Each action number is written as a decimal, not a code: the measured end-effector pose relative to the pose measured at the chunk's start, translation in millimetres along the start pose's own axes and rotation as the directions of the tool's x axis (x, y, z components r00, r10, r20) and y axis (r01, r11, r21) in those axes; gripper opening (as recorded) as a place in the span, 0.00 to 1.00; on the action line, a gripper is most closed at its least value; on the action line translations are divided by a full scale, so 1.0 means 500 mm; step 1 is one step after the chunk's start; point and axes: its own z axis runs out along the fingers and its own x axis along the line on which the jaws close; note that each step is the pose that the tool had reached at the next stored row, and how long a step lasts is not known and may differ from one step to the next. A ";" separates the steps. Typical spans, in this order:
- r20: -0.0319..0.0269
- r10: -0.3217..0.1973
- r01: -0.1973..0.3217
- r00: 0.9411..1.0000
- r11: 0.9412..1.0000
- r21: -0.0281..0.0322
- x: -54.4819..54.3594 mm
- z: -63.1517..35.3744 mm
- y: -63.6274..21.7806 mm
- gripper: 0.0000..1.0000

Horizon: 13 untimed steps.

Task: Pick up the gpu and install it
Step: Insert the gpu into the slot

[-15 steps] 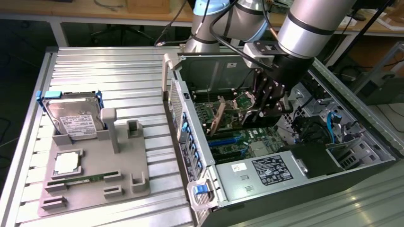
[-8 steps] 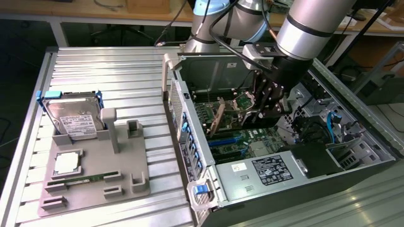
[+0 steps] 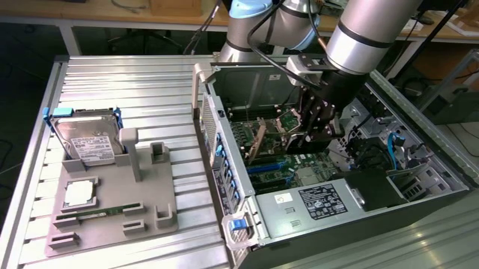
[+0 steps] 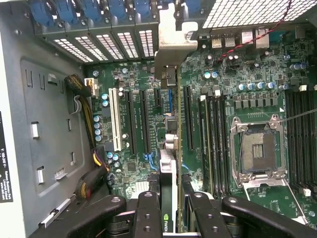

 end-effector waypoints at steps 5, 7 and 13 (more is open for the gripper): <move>0.000 -0.006 0.006 1.000 1.000 0.000 -0.007 0.000 0.001 0.27; 0.000 -0.010 0.010 1.000 1.000 0.000 -0.009 0.000 0.001 0.27; -0.001 -0.016 0.016 1.000 1.000 0.000 -0.012 0.000 0.001 0.27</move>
